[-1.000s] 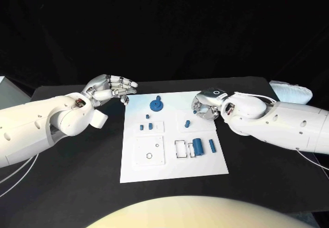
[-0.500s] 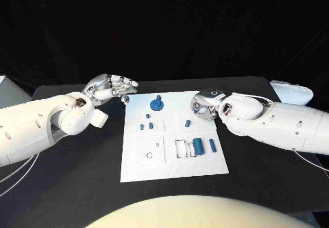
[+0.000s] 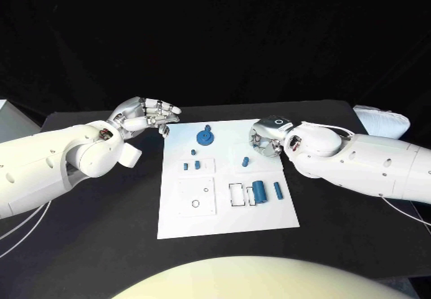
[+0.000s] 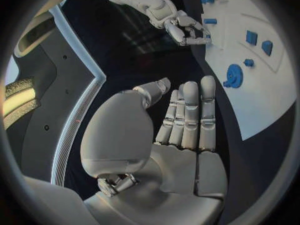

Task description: Assemble the parts on the task board

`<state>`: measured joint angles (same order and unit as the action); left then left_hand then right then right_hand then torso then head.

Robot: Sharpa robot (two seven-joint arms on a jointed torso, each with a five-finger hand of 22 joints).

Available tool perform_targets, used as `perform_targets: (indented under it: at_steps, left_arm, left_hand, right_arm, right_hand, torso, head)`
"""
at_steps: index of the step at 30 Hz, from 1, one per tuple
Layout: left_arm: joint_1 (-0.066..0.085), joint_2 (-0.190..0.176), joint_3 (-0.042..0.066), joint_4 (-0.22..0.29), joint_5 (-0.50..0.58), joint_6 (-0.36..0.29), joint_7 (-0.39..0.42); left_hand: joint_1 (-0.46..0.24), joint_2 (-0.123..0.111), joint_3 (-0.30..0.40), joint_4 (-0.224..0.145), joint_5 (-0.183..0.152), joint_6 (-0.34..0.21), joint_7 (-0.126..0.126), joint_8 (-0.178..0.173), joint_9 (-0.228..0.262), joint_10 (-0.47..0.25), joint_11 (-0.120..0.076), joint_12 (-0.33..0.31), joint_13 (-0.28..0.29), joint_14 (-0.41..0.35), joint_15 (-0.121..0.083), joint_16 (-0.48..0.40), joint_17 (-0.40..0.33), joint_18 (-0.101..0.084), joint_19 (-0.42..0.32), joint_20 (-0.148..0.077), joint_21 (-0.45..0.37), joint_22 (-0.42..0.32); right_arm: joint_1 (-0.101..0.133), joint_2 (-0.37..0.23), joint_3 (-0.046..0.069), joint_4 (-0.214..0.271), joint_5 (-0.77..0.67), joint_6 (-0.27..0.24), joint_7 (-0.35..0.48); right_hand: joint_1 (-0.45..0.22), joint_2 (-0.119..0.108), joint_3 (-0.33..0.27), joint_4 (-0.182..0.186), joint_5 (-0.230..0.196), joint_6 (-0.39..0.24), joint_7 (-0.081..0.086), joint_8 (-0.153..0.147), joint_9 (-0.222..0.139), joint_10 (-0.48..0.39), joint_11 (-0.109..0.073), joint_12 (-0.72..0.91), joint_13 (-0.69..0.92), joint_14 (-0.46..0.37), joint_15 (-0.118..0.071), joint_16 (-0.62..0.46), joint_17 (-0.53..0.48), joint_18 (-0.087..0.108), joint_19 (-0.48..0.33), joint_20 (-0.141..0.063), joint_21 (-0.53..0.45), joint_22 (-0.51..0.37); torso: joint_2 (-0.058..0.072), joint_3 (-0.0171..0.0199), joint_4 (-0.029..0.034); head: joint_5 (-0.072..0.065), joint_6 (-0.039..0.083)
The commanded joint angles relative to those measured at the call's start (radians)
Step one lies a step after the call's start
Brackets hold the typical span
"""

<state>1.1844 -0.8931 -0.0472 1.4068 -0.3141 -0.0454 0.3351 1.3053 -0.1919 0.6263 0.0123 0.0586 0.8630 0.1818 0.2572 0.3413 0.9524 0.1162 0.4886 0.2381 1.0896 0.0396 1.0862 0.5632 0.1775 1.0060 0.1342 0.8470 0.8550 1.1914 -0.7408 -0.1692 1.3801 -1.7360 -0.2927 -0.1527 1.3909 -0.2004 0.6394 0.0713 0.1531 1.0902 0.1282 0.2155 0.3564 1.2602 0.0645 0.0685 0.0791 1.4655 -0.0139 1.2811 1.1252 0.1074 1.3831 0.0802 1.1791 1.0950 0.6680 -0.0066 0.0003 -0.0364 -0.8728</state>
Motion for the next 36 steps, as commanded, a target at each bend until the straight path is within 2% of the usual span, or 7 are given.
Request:
perform_targets:
  at_steps: [1, 10, 25, 31, 36]
  left_arm:
    - [0.000, 0.002, 0.001, 0.002, 0.004, 0.018, 0.002]
    - [0.000, 0.002, 0.001, 0.002, 0.003, 0.029, 0.004]
    - [0.000, 0.002, 0.001, -0.004, 0.004, 0.029, 0.003]
    - [0.000, 0.001, 0.001, -0.008, 0.006, 0.027, 0.001]
    - [0.000, 0.001, 0.001, -0.012, 0.007, 0.027, 0.000]
  left_hand:
    - [0.006, 0.005, -0.008, -0.001, 0.001, -0.007, -0.001, 0.006, -0.001, -0.008, -0.003, 0.004, 0.001, 0.000, 0.001, 0.002, 0.002, 0.003, 0.009, 0.001, 0.005, 0.001]
    - [0.010, 0.004, -0.010, -0.003, 0.002, -0.009, 0.000, 0.007, -0.001, -0.012, -0.002, 0.004, 0.000, 0.000, 0.001, 0.002, 0.002, 0.004, 0.011, 0.001, 0.002, -0.002]
    - [0.012, 0.002, -0.015, -0.003, 0.002, -0.017, 0.003, 0.006, -0.003, -0.022, 0.002, 0.002, -0.001, -0.002, 0.003, 0.002, 0.002, 0.004, 0.010, 0.002, -0.005, -0.008]
    - [0.013, 0.000, -0.018, -0.001, 0.002, -0.024, 0.006, 0.005, -0.005, -0.027, 0.004, 0.002, -0.002, -0.004, 0.005, 0.002, 0.003, 0.004, 0.011, 0.003, -0.007, -0.010]
    - [0.013, 0.000, -0.021, -0.001, 0.002, -0.029, 0.008, 0.004, -0.006, -0.031, 0.006, 0.001, -0.003, -0.004, 0.007, 0.002, 0.003, 0.004, 0.010, 0.004, -0.010, -0.013]
  right_arm:
    - [-0.014, 0.007, -0.008, -0.002, -0.024, 0.032, -0.023]
    - [-0.018, 0.002, -0.008, 0.007, -0.053, 0.006, -0.054]
    - [-0.018, -0.019, -0.006, 0.036, -0.055, -0.145, -0.067]
    - [-0.014, -0.031, -0.001, 0.055, -0.047, -0.181, -0.066]
    - [-0.008, -0.040, 0.003, 0.065, -0.036, -0.191, -0.065]
  right_hand:
    - [0.012, 0.030, 0.012, -0.009, 0.009, 0.007, 0.000, 0.008, 0.006, 0.013, -0.003, 0.002, 0.001, 0.034, -0.006, 0.009, 0.004, -0.014, 0.006, -0.001, 0.011, 0.014]
    - [0.010, 0.028, 0.028, -0.031, 0.013, 0.015, -0.007, 0.025, 0.024, 0.040, -0.011, 0.005, 0.004, 0.027, -0.014, -0.001, -0.021, -0.018, 0.013, -0.006, 0.037, 0.046]
    - [0.004, 0.026, 0.035, -0.036, 0.013, 0.017, -0.009, 0.030, 0.031, 0.050, -0.013, 0.004, 0.006, 0.027, -0.015, 0.002, -0.020, -0.026, 0.028, -0.008, 0.069, 0.085]
    - [0.002, 0.025, 0.036, -0.038, 0.012, 0.017, -0.009, 0.032, 0.033, 0.052, -0.014, 0.004, 0.006, 0.027, -0.016, 0.002, -0.021, -0.027, 0.029, -0.008, 0.073, 0.090]
    - [0.001, 0.024, 0.037, -0.038, 0.011, 0.018, -0.009, 0.032, 0.034, 0.052, -0.014, 0.004, 0.006, 0.027, -0.016, 0.003, -0.020, -0.027, 0.030, -0.008, 0.075, 0.093]
  torso:
    - [-0.001, 0.0001, -0.0001]
    - [-0.001, 0.0003, -0.0008]
    - [-0.001, -0.0002, -0.0007]
    - [-0.001, -0.0001, -0.0012]
    - [-0.001, 0.0000, -0.0014]
  head:
    - [-0.002, 0.000]
    - [-0.002, 0.000]
    - [-0.004, 0.000]
    - [-0.003, 0.000]
    - [-0.002, 0.000]
